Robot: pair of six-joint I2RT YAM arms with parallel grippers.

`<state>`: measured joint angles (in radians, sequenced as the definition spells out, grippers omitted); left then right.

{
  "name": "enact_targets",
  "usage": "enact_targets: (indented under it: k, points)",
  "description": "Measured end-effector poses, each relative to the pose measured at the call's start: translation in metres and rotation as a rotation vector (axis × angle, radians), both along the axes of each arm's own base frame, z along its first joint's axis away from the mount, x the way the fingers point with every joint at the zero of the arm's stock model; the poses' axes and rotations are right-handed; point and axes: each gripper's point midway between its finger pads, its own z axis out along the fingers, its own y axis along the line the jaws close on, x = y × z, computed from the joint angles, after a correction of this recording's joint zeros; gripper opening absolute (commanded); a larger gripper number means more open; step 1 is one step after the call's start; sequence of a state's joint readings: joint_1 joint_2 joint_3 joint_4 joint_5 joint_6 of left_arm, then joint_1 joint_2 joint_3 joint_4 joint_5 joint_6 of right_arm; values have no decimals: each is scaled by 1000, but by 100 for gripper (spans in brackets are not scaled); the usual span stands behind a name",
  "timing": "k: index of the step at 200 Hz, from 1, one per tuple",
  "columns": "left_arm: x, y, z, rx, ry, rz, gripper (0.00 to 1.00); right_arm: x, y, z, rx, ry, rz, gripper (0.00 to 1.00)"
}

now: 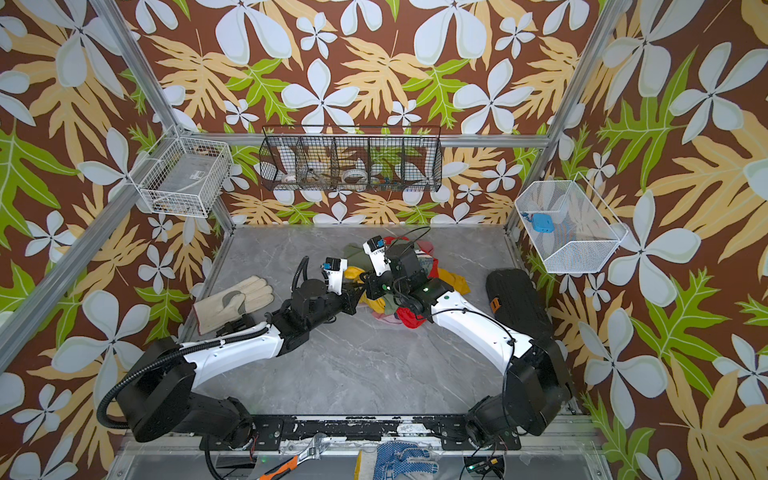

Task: Pick out a specific cloth from the pile

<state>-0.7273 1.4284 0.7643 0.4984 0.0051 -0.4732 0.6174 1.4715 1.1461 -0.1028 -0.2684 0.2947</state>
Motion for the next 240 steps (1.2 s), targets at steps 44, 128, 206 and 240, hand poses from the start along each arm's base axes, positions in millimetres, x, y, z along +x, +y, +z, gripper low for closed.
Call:
enact_targets:
  k: [44,128,206,240]
  points:
    - [-3,7,5,-15,14,24,0,8,-29,-1,11,-6,-89,61]
    - [-7,21,24,-41,35,77,0,4,-75,-46,29,52,-214,69]
    - [-13,3,57,-70,11,46,0,26,-92,-76,-74,86,-248,64]
    - [-21,1,62,-57,15,46,0,34,-103,-84,-72,101,-268,65]
